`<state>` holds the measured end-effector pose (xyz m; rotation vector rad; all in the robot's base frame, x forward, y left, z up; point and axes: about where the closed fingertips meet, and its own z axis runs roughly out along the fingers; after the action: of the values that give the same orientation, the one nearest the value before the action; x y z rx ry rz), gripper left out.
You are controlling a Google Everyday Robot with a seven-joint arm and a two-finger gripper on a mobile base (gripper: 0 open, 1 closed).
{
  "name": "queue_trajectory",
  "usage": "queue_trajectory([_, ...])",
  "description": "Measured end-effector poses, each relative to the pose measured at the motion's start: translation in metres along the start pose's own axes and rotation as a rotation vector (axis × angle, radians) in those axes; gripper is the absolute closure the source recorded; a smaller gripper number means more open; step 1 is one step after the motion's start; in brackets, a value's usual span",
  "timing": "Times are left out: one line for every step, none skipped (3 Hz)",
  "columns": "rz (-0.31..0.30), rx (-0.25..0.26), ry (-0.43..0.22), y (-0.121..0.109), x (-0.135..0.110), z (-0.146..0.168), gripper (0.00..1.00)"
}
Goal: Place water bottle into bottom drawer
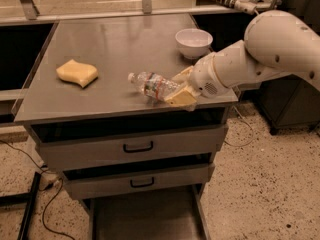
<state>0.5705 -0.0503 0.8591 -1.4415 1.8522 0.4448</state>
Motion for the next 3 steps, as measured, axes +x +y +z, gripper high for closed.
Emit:
queue_trajectory([-0.007,0.03,-0.009,0.028,0.008,-0.031,1.0])
queue_trajectory([-0.011,0.079,-0.007,0.06,0.013,-0.055,1.0])
queue_trajectory([-0.008,0.115,-0.011,0.094,0.028,-0.058,1.0])
